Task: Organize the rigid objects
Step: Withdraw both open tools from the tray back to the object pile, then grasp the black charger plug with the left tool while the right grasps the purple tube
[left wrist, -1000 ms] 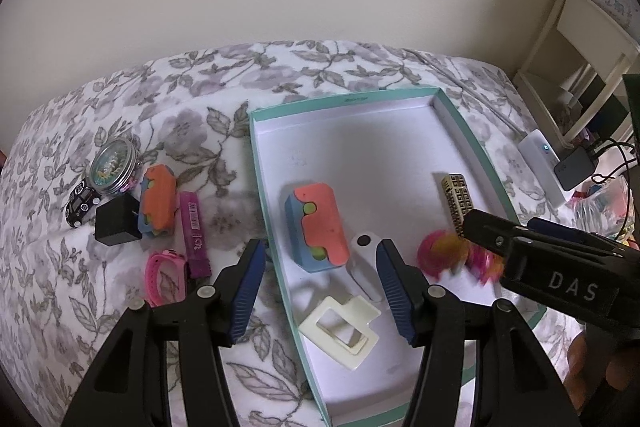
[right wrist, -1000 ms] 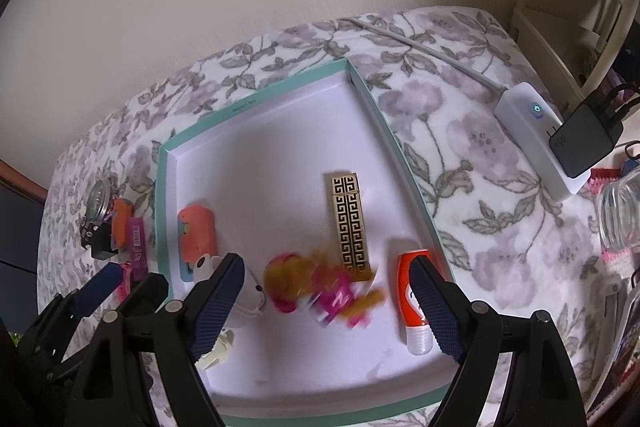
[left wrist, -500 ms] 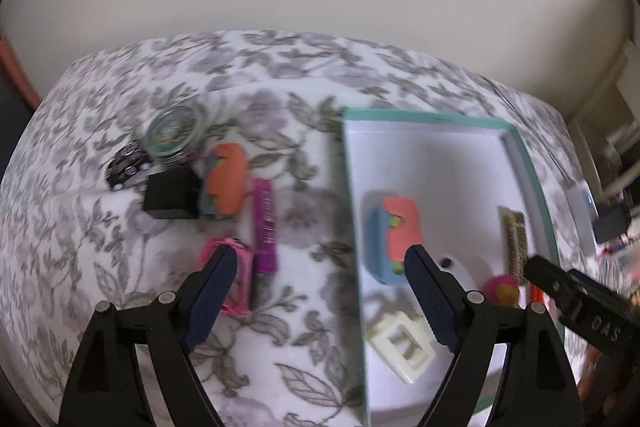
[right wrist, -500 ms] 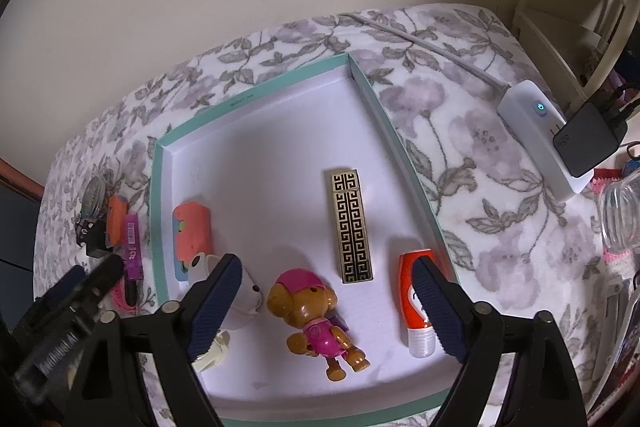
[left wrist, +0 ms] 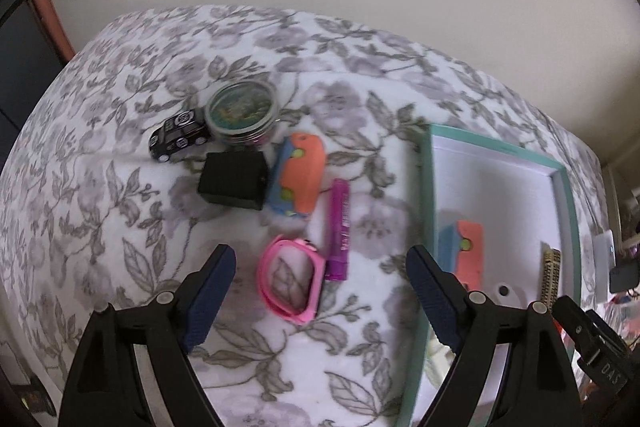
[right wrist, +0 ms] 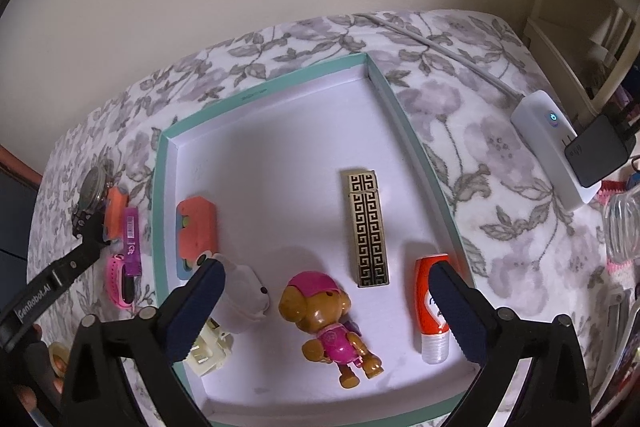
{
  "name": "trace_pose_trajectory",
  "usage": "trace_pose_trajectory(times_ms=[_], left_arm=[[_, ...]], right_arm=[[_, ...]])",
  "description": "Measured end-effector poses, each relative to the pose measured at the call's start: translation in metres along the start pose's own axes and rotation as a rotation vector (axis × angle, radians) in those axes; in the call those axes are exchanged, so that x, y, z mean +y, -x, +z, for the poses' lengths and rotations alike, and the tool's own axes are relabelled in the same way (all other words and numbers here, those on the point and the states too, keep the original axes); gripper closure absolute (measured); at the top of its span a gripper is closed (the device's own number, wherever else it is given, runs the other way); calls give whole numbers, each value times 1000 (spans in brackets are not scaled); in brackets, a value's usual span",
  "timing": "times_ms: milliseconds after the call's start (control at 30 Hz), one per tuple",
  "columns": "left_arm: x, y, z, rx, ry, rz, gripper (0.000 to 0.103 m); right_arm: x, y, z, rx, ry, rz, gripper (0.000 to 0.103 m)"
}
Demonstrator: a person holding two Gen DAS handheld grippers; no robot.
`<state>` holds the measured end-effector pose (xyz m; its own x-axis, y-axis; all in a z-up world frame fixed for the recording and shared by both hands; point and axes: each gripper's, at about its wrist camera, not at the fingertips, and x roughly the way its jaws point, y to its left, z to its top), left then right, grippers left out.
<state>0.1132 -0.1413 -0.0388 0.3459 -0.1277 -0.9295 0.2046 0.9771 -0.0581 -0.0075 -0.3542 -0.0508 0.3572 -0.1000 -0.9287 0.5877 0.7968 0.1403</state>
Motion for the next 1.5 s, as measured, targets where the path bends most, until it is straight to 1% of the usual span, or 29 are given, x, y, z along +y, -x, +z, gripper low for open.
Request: trace_pose_trajectory(times_ms=[100,233,333,467,567,700,900,1000,1133,1267,1367,1433,1500], left_arm=[[11,-5,3,17,33,-4,15],[27,-7,7,22,80,-3,15],[41,-5,10,8,104,56,15],[63,-1,19,-1,140,68,15],[82,3,25,-8,169,84,15],[111,9,32,-10,223,102,15],[142,6,32,14,293,95,15],[149,-2,31,38,306,90,15],[153,-13,30,69,290,92,15],[155,-21,31,87,284,73,15],[153,-25,33,84,277,67,15],[150,-26,36,74,276,44,15],[145,-27,41,51,265,16,15]], right_arm=[[4,-1,0,-3,9,-7,0],[11,-4,0,1,27,2,0],[17,-3,0,-3,43,8,0],[31,5,1,-24,63,29,0],[48,13,1,-54,92,54,0],[79,19,-1,-78,156,96,0],[130,10,-13,-79,261,131,0],[150,3,-20,-73,294,146,0],[172,-8,-28,-65,331,153,0],[191,-20,-34,-54,366,161,0],[200,-28,-36,-61,383,163,0],[203,-32,-35,-73,374,169,1],[204,-35,-33,-79,365,181,8]])
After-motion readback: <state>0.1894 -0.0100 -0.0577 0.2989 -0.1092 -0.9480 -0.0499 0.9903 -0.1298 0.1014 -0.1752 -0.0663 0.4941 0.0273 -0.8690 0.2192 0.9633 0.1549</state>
